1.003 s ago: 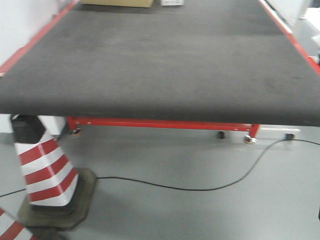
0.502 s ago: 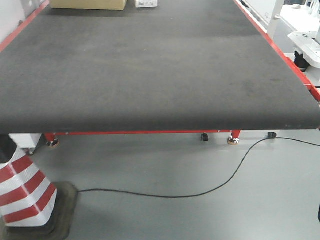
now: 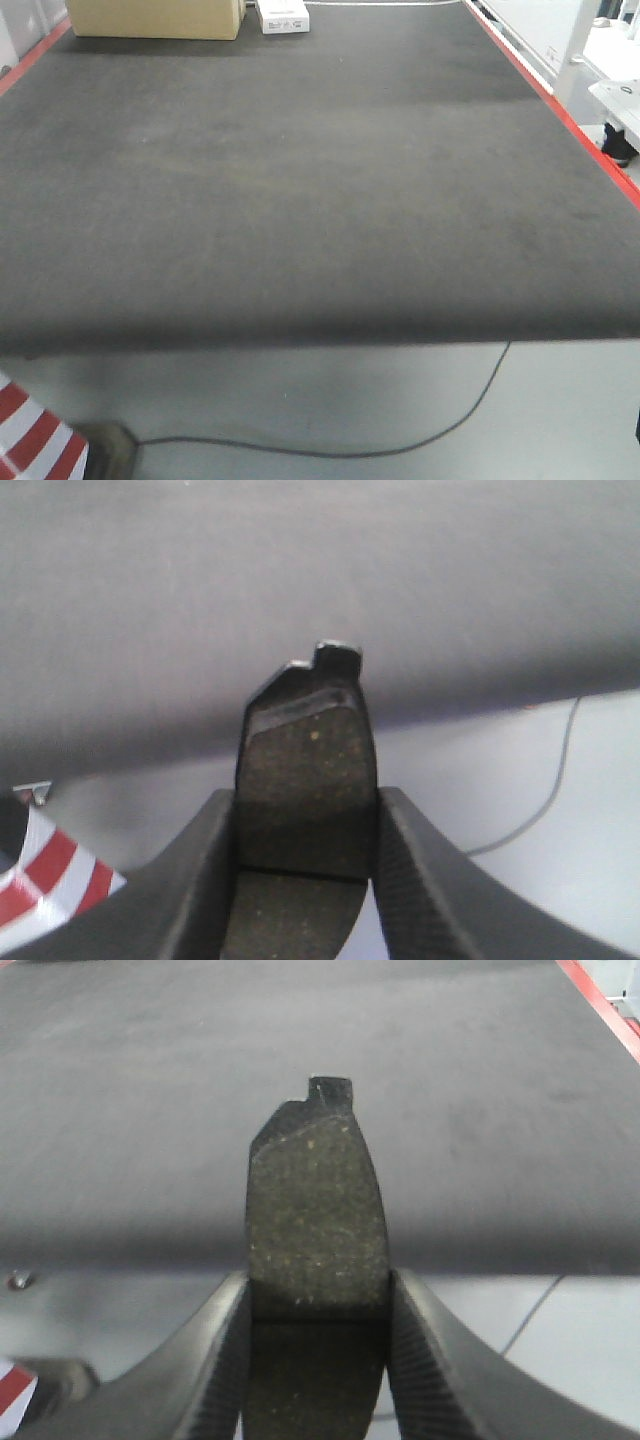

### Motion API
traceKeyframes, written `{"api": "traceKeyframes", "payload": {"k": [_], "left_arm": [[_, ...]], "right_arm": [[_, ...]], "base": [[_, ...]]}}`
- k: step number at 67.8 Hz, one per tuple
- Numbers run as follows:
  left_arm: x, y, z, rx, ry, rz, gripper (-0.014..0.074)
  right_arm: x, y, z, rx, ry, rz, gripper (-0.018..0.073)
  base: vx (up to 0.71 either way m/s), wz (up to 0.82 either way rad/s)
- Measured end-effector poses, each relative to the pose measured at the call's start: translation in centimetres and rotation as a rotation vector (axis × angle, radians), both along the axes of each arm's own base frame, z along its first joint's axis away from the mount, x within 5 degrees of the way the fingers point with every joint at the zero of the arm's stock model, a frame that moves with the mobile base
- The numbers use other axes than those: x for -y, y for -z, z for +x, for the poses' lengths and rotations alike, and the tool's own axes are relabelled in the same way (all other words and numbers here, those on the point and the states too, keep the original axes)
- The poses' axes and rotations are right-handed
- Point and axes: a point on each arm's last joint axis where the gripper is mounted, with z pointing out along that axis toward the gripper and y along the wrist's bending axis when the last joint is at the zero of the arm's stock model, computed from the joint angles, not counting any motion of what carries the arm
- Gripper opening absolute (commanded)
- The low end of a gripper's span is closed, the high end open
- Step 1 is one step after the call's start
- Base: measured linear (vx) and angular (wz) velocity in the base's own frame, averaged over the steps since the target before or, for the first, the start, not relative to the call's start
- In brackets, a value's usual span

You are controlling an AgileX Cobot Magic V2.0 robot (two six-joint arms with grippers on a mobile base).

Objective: Move and align brake pads A on conveyor
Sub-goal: 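Turn and drive up to the black conveyor belt, then lower the left gripper's brake pad toward the conveyor belt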

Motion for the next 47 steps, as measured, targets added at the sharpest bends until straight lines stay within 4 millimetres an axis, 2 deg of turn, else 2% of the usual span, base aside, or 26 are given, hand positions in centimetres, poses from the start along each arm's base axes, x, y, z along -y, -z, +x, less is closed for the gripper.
{"api": "traceKeyframes", "payload": {"k": [47], "left_arm": [[0.0,0.0,0.0,0.0,0.0,0.0,-0.0006]], "right_arm": [[0.0,0.0,0.0,0.0,0.0,0.0,-0.0007]], "base": [[0.36,0.03]]}}
